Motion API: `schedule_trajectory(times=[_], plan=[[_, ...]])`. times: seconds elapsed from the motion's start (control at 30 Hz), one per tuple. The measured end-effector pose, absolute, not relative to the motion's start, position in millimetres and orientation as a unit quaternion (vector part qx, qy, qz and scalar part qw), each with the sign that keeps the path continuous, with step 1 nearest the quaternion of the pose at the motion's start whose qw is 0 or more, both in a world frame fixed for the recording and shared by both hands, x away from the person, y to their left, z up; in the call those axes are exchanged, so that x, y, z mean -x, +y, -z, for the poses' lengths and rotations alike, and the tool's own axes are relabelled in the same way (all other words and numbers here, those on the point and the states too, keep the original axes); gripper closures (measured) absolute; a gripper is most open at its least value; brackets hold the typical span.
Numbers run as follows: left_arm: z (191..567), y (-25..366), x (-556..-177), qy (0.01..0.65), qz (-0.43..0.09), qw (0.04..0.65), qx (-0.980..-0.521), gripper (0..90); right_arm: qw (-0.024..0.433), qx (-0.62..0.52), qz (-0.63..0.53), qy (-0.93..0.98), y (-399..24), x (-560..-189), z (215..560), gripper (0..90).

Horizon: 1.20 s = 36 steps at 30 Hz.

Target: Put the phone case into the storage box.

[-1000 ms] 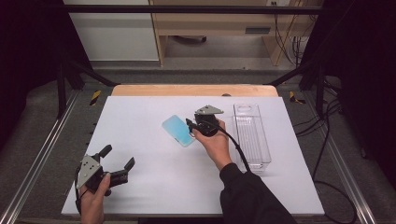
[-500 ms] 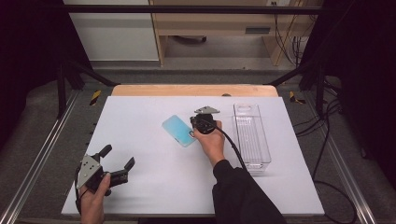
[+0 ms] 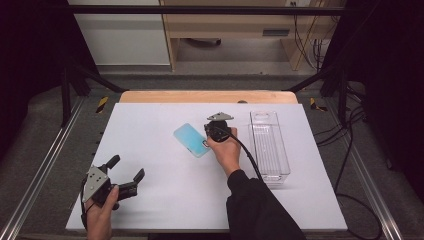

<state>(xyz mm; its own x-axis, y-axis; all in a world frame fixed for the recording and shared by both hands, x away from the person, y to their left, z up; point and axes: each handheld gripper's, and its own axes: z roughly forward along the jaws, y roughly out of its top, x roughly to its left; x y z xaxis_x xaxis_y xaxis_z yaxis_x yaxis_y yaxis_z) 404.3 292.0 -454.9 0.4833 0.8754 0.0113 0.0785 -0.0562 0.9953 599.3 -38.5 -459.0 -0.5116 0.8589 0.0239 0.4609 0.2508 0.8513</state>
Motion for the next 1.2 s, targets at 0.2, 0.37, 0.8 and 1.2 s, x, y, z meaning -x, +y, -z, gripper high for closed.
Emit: schedule_trajectory(times=[0.2, 0.37, 0.8, 1.2], plan=[[455.0, 292.6, -404.3, 0.374, -0.345, 0.577, -0.638, 1.8, 0.24, -0.428, -0.416, 0.766, -33.5, -608.3, 457.7, 90.0], [454.8, 292.6, -404.2, 0.374, -0.346, 0.577, -0.638, 1.8, 0.237, -0.436, -0.41, 0.765, -33.6, -617.9, 464.3, 90.0], [454.5, 292.1, -404.0, 0.372, -0.345, 0.579, -0.639, 1.9, 0.22, -0.444, -0.39, 0.776, -29.2, -630.5, 484.8, 90.0], [454.1, 290.5, -403.7, 0.369, -0.345, 0.576, -0.643, 1.9, 0.203, -0.437, -0.386, 0.787, -28.5, -632.1, 487.5, 90.0]])
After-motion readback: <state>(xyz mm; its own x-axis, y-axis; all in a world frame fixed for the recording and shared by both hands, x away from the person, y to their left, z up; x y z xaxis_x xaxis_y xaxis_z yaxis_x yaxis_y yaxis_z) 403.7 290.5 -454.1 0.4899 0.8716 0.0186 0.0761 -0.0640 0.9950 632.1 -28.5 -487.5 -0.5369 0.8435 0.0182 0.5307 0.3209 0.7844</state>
